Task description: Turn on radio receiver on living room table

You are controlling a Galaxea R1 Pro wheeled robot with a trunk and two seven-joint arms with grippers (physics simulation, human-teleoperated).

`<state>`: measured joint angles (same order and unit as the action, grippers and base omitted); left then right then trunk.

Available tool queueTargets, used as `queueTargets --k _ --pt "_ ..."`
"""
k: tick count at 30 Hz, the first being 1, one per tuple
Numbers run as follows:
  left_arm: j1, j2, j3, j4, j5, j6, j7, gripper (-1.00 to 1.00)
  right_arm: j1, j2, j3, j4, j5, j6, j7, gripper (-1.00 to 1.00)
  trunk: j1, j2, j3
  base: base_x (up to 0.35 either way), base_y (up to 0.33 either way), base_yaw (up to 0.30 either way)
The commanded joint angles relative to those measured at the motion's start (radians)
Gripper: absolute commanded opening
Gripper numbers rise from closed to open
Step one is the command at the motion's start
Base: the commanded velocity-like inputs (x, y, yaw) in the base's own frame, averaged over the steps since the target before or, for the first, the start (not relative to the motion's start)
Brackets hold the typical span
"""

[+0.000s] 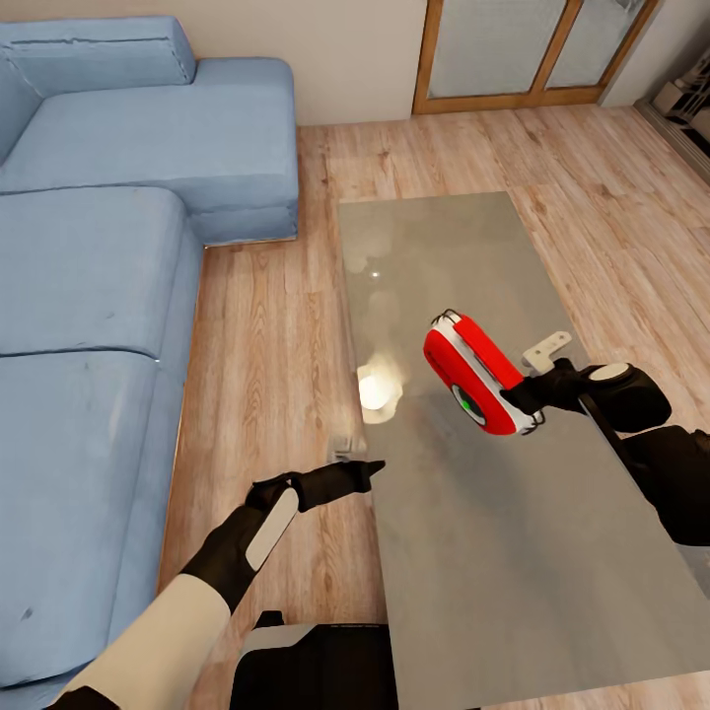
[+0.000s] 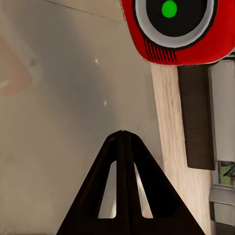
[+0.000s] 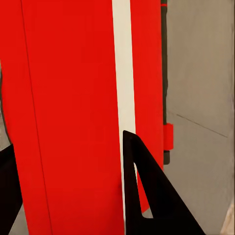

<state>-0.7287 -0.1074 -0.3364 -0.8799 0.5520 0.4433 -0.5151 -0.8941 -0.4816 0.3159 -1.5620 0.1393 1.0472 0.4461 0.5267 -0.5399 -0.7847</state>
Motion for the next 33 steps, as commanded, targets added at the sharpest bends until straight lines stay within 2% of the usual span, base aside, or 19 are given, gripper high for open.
queueTargets --k 1,11,15,25,29,33 --pt "0.0 0.0 0.0 0.004 0.0 0.0 0.0 -1.0 0.0 0.001 0.0 0.0 0.005 0.0 0.0 -1.0 0.0 0.0 0.0 0.0 0.0 0.0" --pt "0.0 0.0 0.0 0.012 0.0 -0.006 -0.002 -1.0 0.058 0.011 0.002 0.009 0.003 0.0 -0.001 -1.0 0.0 0.0 0.0 0.0 0.0 0.0" --pt "0.0 0.0 0.0 0.012 0.0 -0.005 -0.002 -1.0 0.101 0.011 0.002 0.021 0.003 0.0 -0.001 -1.0 0.0 0.0 0.0 0.0 0.0 0.0" --pt "0.0 0.0 0.0 0.012 0.0 -0.005 -0.002 -1.0 0.11 0.016 0.003 0.108 0.003 0.0 -0.001 -1.0 0.0 0.0 0.0 0.0 0.0 0.0" --pt "0.0 0.0 0.0 0.012 0.0 -0.006 -0.002 -1.0 0.11 0.036 0.003 0.15 0.009 0.0 -0.006 -1.0 0.0 0.0 0.0 0.0 0.0 0.0" --pt "0.0 0.0 0.0 0.012 0.0 -0.006 -0.002 -1.0 0.11 0.037 0.002 0.149 0.011 0.0 -0.006 -1.0 0.0 0.0 0.0 0.0 0.0 0.0"
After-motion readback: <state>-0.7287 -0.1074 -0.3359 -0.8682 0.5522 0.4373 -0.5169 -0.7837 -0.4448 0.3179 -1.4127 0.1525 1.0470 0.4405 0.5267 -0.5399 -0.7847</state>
